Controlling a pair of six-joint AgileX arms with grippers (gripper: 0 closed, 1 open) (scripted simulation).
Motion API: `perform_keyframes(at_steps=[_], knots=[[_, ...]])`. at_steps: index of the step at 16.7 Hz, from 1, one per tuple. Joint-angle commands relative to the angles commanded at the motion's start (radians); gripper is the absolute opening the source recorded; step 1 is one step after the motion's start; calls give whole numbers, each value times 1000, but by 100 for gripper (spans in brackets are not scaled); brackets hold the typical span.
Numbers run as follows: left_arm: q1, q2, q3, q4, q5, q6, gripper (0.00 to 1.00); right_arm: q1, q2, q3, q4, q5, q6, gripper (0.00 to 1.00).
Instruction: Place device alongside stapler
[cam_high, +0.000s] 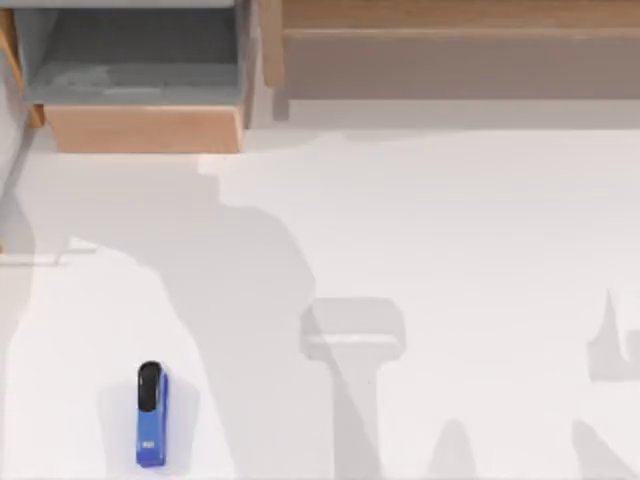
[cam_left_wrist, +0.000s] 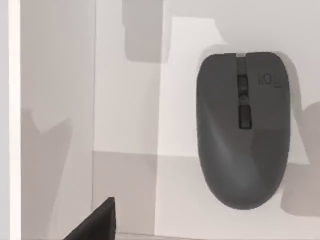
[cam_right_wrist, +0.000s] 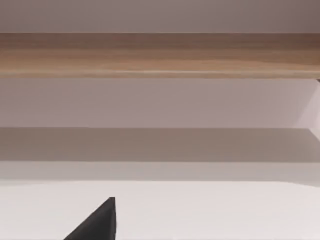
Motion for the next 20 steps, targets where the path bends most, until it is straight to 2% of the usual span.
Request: perform_keyframes(at_steps=[7,20], knots=[[-2,286,160,-81,30,-71,100,0,0,0,0,0,0,100],[1,305,144,-54,35,-71,100,0,0,0,0,0,0,100]])
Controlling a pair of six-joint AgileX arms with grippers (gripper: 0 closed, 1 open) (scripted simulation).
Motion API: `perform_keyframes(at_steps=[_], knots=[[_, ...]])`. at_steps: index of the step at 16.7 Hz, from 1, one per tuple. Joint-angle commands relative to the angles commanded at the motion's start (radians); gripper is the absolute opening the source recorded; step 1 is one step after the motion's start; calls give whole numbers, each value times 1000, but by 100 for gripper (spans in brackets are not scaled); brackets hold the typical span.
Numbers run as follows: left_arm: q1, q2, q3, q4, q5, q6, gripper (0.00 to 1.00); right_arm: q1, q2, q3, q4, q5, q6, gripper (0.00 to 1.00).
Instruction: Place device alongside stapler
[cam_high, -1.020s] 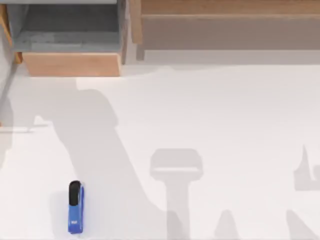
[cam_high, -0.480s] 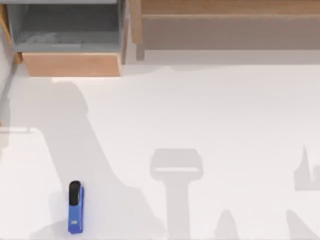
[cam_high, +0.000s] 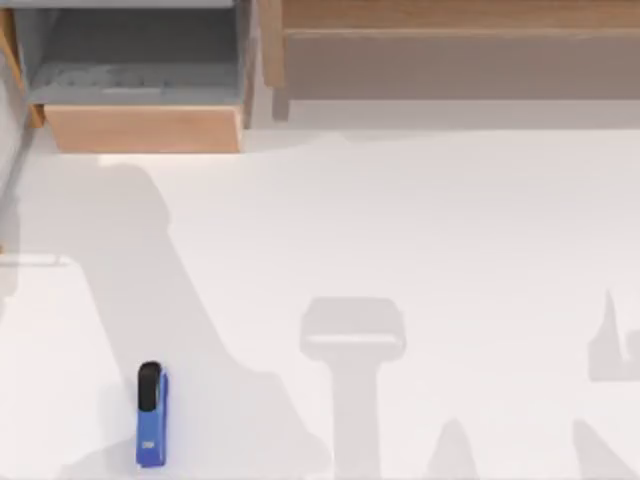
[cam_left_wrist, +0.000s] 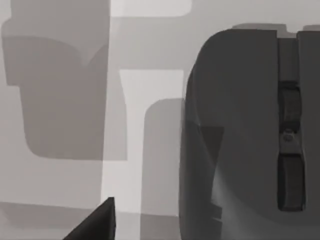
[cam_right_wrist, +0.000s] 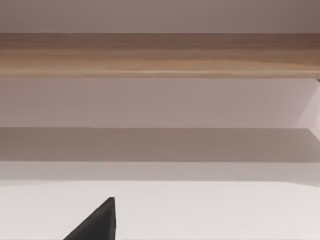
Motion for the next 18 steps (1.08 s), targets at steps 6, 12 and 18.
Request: perform_keyframes(at_steps=[6,12,18], knots=[[0,-4,-40,42,0,0,100,0,0,0,0,0,0,100],[-10,13,-62,77,-1,-9,100,0,0,0,0,0,0,100],[-10,13,-62,77,-1,-9,77,0,0,0,0,0,0,100]])
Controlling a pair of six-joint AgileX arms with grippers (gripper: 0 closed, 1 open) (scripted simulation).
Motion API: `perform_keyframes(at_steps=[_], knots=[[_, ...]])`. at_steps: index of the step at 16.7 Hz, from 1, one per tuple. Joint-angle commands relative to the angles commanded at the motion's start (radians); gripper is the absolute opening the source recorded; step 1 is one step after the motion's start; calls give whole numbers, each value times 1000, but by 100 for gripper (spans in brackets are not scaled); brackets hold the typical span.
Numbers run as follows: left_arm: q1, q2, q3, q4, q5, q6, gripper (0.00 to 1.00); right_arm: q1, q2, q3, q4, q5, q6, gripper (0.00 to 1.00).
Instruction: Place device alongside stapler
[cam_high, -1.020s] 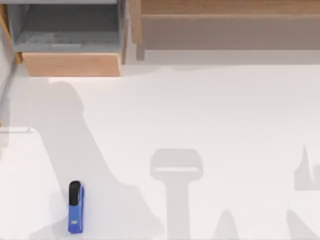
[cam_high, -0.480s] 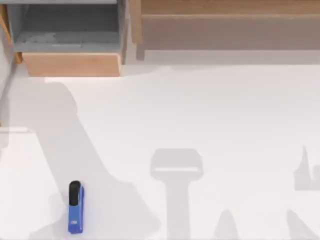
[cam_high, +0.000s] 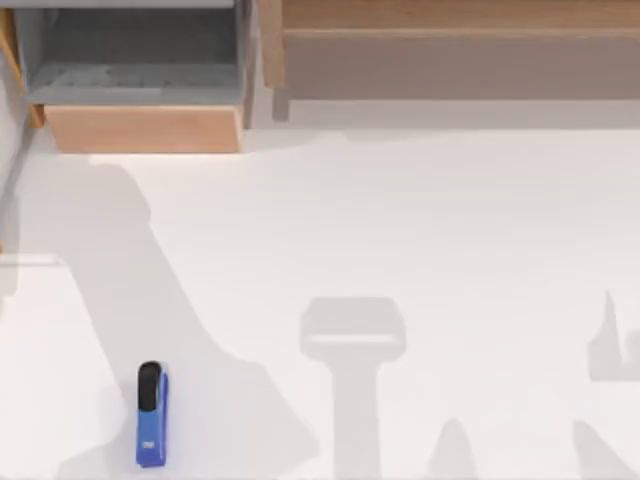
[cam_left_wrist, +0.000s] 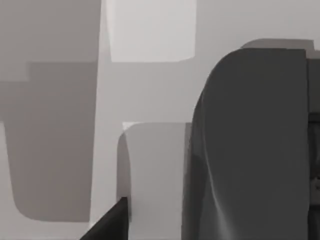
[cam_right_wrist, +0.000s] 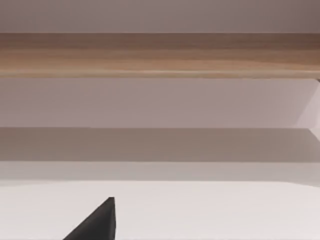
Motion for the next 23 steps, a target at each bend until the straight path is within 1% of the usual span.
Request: perform_keyframes(at_steps=[10,11,20,23], knots=[[0,0,0,0,0,0,2,0,0,0,0,0,0,100],[0,0,0,0,0,0,0,0,0,0,0,0,0,100],[2,-3,0,0,0,2,0,0,0,0,0,0,0,100],[10,-58,-15,-14,1,-28,0,0,0,0,0,0,0,100]])
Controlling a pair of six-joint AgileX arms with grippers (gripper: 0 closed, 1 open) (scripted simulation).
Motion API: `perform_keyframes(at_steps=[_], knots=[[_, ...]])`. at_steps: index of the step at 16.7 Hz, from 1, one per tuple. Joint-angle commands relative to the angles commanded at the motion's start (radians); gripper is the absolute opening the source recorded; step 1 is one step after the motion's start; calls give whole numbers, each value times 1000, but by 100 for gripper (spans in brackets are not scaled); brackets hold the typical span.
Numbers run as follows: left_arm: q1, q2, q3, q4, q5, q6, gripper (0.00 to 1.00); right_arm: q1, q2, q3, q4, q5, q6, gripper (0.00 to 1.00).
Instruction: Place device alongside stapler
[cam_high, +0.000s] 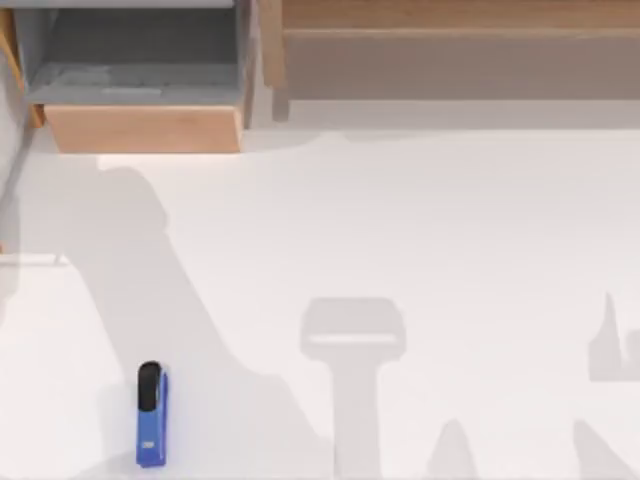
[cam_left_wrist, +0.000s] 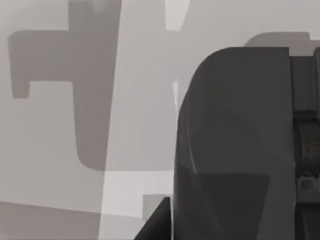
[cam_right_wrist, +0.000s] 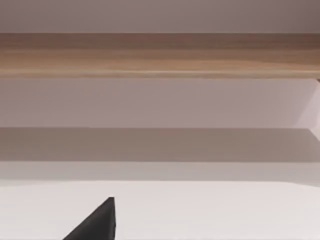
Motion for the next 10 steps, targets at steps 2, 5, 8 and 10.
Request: perform_keyframes(at_steps=[2,5,8,10], knots=[[1,-75,-27,-6,2,-36,0,0,0,0,0,0,0,100],[-40,-221,-77,-6,15,-98,0,0,0,0,0,0,0,100],[-119,-368,-146,-9,38,-164,0,0,0,0,0,0,0,100],[-179,-454,-205,-12,50,-211,0,0,0,0,0,0,0,100]])
